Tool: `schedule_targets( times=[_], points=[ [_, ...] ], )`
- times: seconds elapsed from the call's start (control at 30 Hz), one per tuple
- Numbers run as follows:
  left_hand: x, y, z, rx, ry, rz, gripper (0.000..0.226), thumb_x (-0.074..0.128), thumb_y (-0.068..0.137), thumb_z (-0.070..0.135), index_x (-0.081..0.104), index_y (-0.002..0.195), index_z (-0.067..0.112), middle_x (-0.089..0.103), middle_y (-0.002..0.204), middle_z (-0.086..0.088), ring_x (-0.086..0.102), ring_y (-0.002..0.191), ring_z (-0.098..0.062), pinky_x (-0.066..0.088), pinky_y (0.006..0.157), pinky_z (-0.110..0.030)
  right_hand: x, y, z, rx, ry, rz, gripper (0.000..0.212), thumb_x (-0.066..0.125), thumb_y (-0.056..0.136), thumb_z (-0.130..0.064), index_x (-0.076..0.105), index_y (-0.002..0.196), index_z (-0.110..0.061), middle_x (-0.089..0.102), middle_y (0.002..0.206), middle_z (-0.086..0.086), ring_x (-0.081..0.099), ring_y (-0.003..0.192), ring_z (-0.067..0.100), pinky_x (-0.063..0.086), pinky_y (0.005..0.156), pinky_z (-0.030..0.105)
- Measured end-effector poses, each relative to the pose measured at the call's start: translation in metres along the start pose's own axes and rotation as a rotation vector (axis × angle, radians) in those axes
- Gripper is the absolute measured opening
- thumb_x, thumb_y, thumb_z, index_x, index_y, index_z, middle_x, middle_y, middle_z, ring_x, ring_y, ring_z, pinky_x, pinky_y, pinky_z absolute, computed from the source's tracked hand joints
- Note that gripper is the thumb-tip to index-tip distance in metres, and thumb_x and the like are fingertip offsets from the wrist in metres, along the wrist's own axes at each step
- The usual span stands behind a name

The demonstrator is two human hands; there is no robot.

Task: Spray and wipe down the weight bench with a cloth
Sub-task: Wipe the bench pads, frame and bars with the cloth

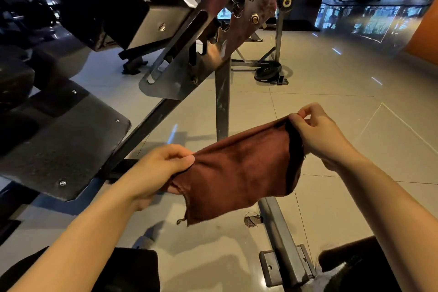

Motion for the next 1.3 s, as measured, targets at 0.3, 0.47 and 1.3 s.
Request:
schedule_targets(
  times=[0.3,0.47,1.3],
  points=[
    [-0.005,-0.005,0.014,0.149,0.07,-0.023,0.026,0.054,0.094,-0.001,0.065,0.099,0.021,0.067,0.082,-0.008,0.062,0.06,-0.016,0.049,0.049,-0.019,0.004,0.006,-0.009,-0.052,0.16,0.091,0.008,0.051,0.1,-0.025,0.057,0.105,-0.023,0.061,0.089,-0.002,0.056,0.074,0.012,0.046,0.059,0.026],
    [-0.002,-0.005,0.011,0.209,0.388,-0.056,0.038,0.052,0.097,0.006,0.074,0.092,0.037,0.07,0.097,0.003,0.066,0.079,-0.022,0.054,0.065,-0.018,0.004,0.005,-0.019,-0.173,0.123,0.071,0.013,0.052,0.099,-0.025,0.065,0.101,-0.024,0.063,0.092,-0.014,0.058,0.084,-0.001,0.046,0.064,0.011],
    [0.023,0.006,0.016,0.016,-0.301,-0.119,0.064,0.053,0.086,-0.018,0.052,0.131,0.028,0.059,0.121,0.01,0.073,0.085,-0.03,0.061,0.066,-0.034,0.071,-0.032,-0.024,-0.285,0.112,0.115,0.012,0.071,0.086,-0.023,0.062,0.08,-0.021,0.064,0.076,-0.004,0.063,0.075,0.011,0.055,0.066,0.032]
  ],
)
Point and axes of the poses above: each hand's wrist, its own y-axis towards the middle knuckle, its own x-axis out of the palm, z = x × y, the point moved 2 cm from there along y, towards the middle knuckle
